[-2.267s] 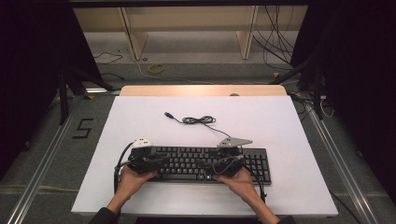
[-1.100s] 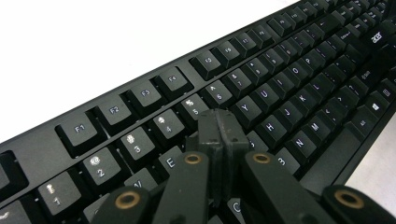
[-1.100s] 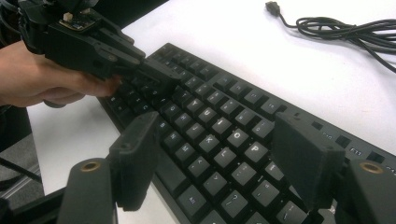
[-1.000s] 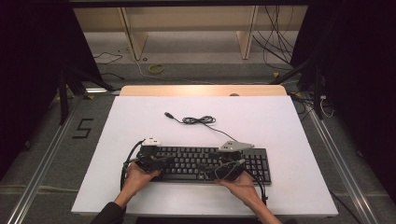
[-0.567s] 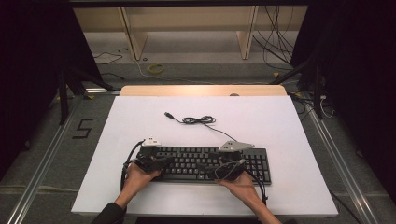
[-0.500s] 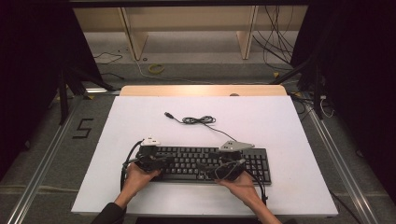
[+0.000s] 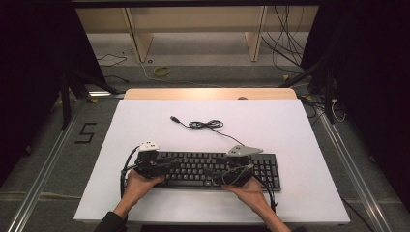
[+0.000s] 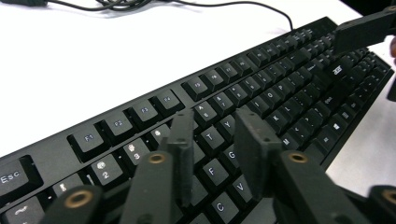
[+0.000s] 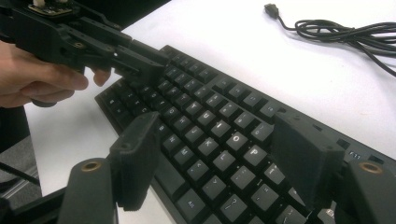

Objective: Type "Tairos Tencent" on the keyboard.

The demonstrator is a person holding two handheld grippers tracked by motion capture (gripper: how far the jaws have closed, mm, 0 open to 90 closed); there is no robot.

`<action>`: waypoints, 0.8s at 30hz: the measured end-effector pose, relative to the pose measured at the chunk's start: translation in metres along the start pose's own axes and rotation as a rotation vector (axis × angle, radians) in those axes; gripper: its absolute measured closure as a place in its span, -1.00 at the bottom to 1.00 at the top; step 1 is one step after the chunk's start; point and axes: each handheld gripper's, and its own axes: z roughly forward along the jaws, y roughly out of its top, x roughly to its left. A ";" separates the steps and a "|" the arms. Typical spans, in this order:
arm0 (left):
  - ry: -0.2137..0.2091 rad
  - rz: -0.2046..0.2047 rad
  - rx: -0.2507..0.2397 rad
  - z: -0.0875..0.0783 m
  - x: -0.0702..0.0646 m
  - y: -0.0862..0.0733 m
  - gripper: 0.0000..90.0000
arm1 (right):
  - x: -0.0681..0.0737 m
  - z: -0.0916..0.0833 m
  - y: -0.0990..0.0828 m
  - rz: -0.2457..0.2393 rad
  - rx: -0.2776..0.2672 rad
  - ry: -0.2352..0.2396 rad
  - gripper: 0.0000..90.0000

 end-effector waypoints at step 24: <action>-0.044 0.018 -0.105 -0.017 -0.009 -0.003 -0.19 | 0.000 0.008 0.006 -0.002 0.017 -0.021 0.00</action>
